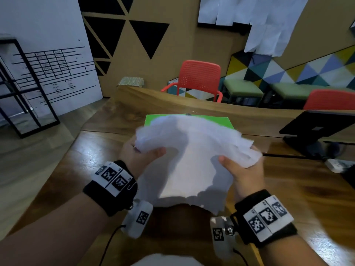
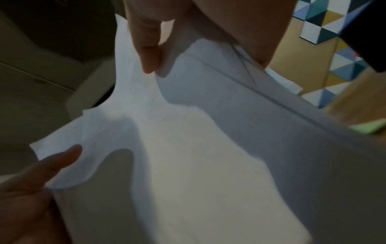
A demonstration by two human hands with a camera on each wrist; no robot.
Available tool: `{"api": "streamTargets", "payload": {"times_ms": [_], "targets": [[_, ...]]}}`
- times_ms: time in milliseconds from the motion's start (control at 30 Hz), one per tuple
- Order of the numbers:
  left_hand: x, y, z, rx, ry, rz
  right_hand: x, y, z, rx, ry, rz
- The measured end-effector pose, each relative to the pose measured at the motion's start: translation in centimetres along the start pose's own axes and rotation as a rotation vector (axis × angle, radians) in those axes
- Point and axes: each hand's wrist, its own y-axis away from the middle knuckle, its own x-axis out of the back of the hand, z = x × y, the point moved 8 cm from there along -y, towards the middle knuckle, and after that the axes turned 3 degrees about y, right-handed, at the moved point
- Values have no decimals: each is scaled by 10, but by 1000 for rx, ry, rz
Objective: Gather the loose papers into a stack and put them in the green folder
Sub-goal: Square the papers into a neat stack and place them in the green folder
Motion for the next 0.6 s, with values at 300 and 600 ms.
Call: {"api": "streamTargets", "payload": {"times_ms": [300,600], "targets": [[-7,7,-53,215,-46,-128,15,-5,39,-155,30,-180],[-31,-1,38,-120,-360,-63,-10,-12,14,-131,-1,-83]]}}
